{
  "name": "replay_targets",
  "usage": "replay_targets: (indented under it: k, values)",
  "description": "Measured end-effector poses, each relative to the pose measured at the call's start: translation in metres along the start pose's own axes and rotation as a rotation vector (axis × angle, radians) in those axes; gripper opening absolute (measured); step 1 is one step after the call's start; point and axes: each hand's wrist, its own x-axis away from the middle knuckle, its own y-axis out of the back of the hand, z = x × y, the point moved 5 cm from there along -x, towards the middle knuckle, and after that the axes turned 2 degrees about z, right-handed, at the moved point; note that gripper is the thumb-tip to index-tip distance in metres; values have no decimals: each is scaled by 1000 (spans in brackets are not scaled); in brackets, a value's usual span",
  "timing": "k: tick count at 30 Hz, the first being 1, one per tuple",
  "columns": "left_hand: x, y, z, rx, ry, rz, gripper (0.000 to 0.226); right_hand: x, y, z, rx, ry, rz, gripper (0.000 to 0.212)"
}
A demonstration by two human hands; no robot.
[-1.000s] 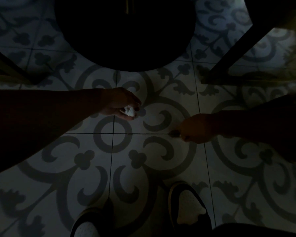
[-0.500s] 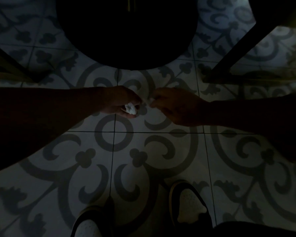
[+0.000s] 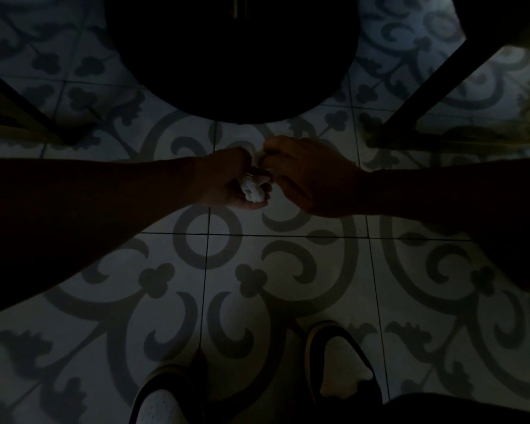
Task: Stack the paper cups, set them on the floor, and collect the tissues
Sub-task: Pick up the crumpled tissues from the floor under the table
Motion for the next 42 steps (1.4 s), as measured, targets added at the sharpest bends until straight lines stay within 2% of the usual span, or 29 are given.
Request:
replay_targets:
  k: [2, 5, 12, 16, 30, 38, 42]
  values:
    - [4, -1, -3, 18, -14, 5, 41, 4, -4, 4, 20, 25, 16, 38]
    - [8, 3, -8, -45, -60, -26, 25, 6, -8, 11, 16, 57, 45, 39]
    - [8, -3, -5, -63, -70, -16, 32, -1, -12, 21, 28, 113, 64, 42]
    - [12, -6, -5, -145, -90, -36, 36, -2, -17, 20, 34, 101, 138, 46]
    - [16, 11, -7, -327, -178, -94, 39, -7, -27, 23, 93, 152, 179, 61]
    - [40, 75, -17, -408, -176, -316, 45, -28, -42, 34, 157, 221, 221, 64]
    - [67, 128, -18, -271, -159, -410, 48, -41, -55, 44, 162, 260, 284, 65]
